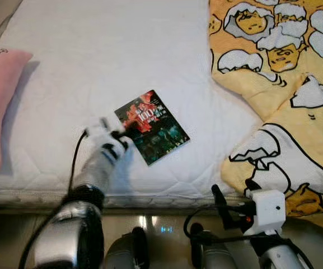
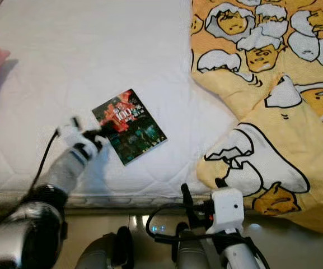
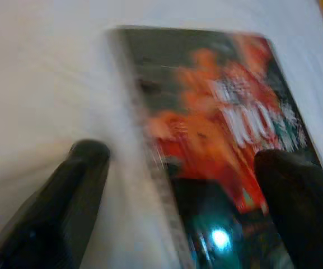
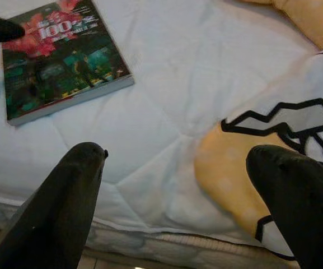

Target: Clean up the room

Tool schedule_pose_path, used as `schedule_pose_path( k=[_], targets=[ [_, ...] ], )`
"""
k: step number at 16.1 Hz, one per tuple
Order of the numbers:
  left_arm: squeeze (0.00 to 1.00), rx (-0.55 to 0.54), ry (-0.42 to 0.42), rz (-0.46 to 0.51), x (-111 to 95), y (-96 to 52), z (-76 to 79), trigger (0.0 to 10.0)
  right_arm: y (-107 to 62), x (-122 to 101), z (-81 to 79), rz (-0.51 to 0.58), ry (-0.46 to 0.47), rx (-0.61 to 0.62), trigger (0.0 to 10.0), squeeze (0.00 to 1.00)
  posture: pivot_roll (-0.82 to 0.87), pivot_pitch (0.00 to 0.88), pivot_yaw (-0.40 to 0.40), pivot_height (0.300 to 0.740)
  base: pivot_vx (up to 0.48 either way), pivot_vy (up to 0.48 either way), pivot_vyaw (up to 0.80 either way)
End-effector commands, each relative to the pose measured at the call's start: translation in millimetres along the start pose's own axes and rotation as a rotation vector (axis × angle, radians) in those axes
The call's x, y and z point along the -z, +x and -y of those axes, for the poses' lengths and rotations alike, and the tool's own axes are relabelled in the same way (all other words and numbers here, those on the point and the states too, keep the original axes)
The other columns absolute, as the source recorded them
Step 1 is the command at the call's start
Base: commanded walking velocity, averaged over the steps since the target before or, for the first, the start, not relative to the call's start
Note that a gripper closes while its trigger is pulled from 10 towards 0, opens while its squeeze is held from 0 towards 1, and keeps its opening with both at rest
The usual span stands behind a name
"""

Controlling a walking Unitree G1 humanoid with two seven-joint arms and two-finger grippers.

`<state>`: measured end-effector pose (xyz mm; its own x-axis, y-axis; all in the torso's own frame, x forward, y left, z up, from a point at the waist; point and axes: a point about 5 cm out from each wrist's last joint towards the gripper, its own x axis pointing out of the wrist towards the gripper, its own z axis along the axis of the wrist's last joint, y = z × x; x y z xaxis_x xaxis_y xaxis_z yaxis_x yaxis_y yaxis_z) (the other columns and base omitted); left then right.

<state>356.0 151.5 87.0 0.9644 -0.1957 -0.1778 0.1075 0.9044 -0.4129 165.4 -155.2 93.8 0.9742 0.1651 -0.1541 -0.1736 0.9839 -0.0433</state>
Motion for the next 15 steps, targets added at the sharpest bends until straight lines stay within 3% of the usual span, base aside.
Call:
schedule_pose_path(
  k=[1, 2, 3, 5, 6, 8, 9, 12, 15],
  targets=[
    [0.00, -0.021, 0.150, 0.022, 1.4, -6.0, -2.4, 10.0, -1.0, 1.7, 2.6, -0.007, -0.014, 0.015, 10.0, 0.00, -0.20, 0.269, 0.055, 0.740, 0.000, 0.000, 0.00],
    [0.00, -0.018, 0.245, 0.069, -1.5, -16.2, -2.2, 10.0, 1.6, -0.2, 5.3, 0.007, -0.015, 0.031, 10.0, 0.00, -0.19, 0.248, 0.054, 0.740, 0.000, 0.000, 0.00],
    [0.00, -0.014, 0.284, 0.094, -3.1, -21.7, -1.1, 10.0, 2.8, -1.2, 6.8, 0.014, -0.015, 0.041, 10.0, 0.00, -0.18, 0.243, 0.053, 0.740, 0.000, 0.000, 0.00],
    [0.00, 0.024, 0.441, 0.196, -11.6, -63.4, 6.9, 10.0, 2.3, -8.1, 15.4, 0.047, -0.012, 0.100, 10.0, 0.00, -0.15, 0.205, 0.046, 0.740, 0.000, 0.000, 0.00],
    [0.00, 0.030, 0.463, 0.196, -9.5, -80.0, 8.3, 10.0, 0.8, -8.7, 17.3, 0.050, -0.012, 0.116, 10.0, 0.00, -0.13, 0.196, 0.043, 0.740, 0.000, 0.000, 0.00],
    [0.00, 0.016, 0.479, 0.187, -1.5, -93.5, 7.2, 10.0, 1.8, -7.4, 18.6, 0.048, -0.005, 0.127, 10.0, 0.00, -0.12, 0.187, 0.041, 0.740, 0.000, 0.000, 0.00],
    [0.00, -0.003, 0.473, 0.172, 7.0, -98.1, 8.1, 10.0, 7.2, -6.7, 16.1, 0.055, -0.002, 0.122, 10.0, 0.00, -0.11, 0.188, 0.037, 0.740, 0.000, 0.000, 0.00],
    [0.00, 0.025, 0.486, 0.163, 7.4, -92.4, 16.9, 10.0, 16.1, -12.5, 13.9, 0.085, -0.018, 0.106, 10.0, 0.00, -0.13, 0.190, 0.037, 0.740, 0.000, 0.000, 0.00],
    [0.00, 0.004, 0.483, 0.151, 2.9, -80.8, 15.8, 10.0, 20.7, -11.7, 16.3, 0.067, -0.033, 0.105, 10.0, 0.00, -0.13, 0.189, 0.036, 0.740, 0.000, 0.000, -0.75]
  ],
)
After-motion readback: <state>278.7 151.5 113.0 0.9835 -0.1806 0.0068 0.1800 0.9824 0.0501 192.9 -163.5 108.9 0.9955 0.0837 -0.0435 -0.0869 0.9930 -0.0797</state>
